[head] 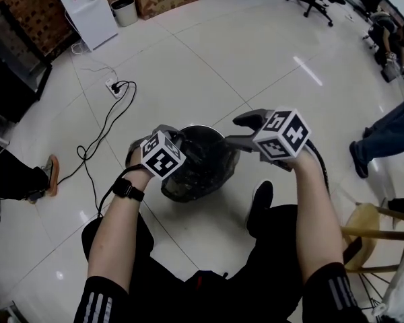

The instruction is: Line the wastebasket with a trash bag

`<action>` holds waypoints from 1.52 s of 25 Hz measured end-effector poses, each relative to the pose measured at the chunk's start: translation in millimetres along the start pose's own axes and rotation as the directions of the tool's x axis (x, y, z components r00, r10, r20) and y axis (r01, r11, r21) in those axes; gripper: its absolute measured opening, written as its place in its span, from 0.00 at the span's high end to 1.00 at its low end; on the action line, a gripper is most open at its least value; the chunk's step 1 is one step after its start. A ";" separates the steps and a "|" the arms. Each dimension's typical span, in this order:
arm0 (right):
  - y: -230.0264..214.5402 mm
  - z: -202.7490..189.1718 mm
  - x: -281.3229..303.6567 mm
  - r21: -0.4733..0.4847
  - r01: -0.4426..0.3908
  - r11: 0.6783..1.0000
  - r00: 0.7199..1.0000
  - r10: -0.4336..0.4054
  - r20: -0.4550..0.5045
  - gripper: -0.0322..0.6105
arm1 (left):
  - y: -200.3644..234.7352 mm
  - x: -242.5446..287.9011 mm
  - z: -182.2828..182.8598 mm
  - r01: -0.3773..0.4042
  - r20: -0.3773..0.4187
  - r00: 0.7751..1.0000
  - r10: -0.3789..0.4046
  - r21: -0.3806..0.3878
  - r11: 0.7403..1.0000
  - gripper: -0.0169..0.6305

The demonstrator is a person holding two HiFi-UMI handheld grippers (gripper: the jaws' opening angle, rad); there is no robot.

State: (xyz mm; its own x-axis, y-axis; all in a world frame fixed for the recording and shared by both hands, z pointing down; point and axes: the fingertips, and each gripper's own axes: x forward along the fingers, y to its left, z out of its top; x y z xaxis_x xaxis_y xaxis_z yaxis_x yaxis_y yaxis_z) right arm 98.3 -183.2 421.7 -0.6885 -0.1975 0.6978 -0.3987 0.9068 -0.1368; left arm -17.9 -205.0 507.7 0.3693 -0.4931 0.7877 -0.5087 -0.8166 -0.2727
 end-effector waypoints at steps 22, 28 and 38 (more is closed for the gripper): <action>-60.1 -81.5 104.1 0.031 0.171 0.985 0.956 -0.158 -0.247 0.94 | 18.3 37.1 -43.0 0.009 -0.028 1.000 -0.013 -0.155 0.988 0.97; -98.8 -80.3 105.9 0.101 0.299 0.949 0.943 -0.278 -0.182 0.94 | 49.8 45.2 -59.9 0.005 0.000 1.000 -0.005 -0.342 0.940 0.97; -145.1 -109.6 142.9 0.198 0.384 0.902 0.921 -0.357 -0.158 0.94 | 69.8 97.4 -116.1 0.021 -0.032 0.998 -0.044 -0.514 0.858 0.97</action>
State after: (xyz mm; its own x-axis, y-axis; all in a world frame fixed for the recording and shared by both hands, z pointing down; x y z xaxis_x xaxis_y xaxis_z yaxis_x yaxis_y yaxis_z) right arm 124.1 -302.2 618.4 -0.3957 -0.4467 0.8024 -0.7439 0.6683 0.0051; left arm -107.7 -275.2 629.5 0.3661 -0.4464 0.8165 -0.8280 -0.5567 0.0669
